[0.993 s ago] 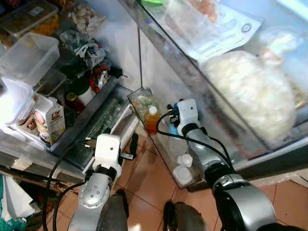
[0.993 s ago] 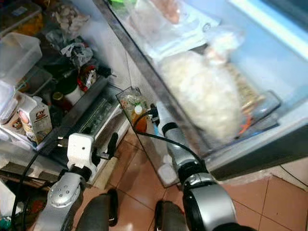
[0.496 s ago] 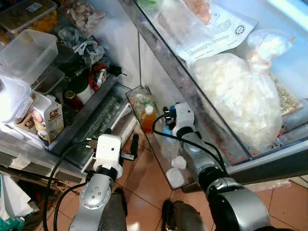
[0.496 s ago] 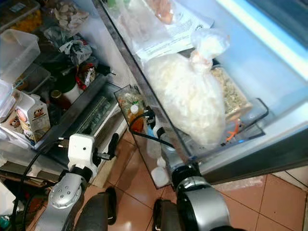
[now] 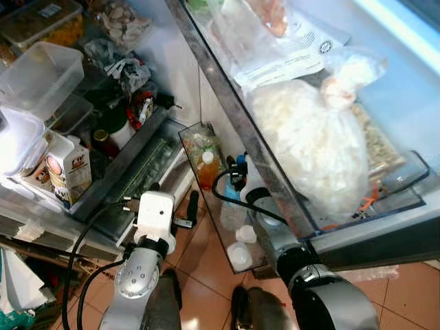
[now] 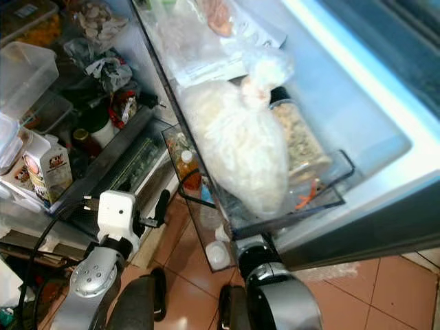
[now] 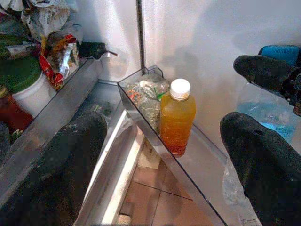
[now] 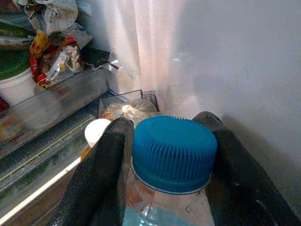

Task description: Restocking fridge

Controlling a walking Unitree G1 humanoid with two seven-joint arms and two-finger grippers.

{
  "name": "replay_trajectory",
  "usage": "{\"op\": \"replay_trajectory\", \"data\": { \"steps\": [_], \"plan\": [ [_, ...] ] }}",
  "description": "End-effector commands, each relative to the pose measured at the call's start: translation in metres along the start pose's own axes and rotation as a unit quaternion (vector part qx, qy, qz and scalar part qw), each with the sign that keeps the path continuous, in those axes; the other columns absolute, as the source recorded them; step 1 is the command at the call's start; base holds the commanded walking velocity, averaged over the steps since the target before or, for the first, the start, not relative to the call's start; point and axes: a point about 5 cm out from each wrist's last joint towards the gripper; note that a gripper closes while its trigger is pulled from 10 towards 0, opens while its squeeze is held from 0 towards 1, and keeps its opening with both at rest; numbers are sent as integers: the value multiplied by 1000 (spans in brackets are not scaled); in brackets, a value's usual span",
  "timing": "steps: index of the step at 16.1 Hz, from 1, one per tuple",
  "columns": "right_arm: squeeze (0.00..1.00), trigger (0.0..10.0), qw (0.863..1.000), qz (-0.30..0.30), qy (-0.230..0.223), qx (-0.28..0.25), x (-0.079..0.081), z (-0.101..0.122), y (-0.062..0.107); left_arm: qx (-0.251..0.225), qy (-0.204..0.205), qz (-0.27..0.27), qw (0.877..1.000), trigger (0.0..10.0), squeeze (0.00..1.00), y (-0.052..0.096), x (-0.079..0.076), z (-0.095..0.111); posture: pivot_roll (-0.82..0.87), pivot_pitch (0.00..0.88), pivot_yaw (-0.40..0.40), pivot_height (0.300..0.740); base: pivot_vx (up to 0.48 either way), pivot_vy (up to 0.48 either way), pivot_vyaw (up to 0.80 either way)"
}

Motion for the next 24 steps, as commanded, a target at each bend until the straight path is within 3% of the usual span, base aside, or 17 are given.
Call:
{"op": "replay_trajectory", "data": {
  "steps": [1,3,8,9,21,22,23,24],
  "plan": [
    [0,10000,998,-9,22,54,-7,-26,15,6,-2,-4,1000,10000,0,1,-3,-2,226,251,-63,740,0,0,0],
    [0,10000,995,-29,84,36,-16,-19,13,6,-3,-5,1000,10000,0,1,-3,-1,226,249,-62,740,0,0,0],
    [0,10000,989,-90,114,19,-47,-4,7,11,-4,0,1000,10000,0,-1,-3,-2,222,249,-59,740,0,0,0],
    [0,10000,989,-99,103,23,-54,-4,7,10,-3,0,1000,10000,0,-2,-3,-2,222,250,-58,740,0,0,0],
    [0,10000,983,-160,53,66,-59,-23,18,10,-13,-7,1000,10000,0,-1,-2,-2,234,250,-29,740,0,0,0],
    [39,10000,983,-160,52,67,-60,-23,19,10,-13,-8,1000,10000,0,-1,-2,-2,235,249,-29,740,0,0,0],
    [173,10000,983,-161,52,68,-60,-24,19,10,-13,-8,1000,10000,0,-1,-2,-2,235,248,-29,740,0,0,0],
    [416,10000,983,-164,51,68,-62,-24,20,10,-14,-9,1000,10000,0,-1,-2,-2,236,246,-28,740,0,0,0]
  ]
}}
Point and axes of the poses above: a point about 5 cm out from each wrist's last joint towards the gripper, its own y axis pointing back from the gripper into the wrist, its own z axis along the axis of the wrist's last joint, x = y × z, and after that the axes turned 3 degrees about -y, right-handed
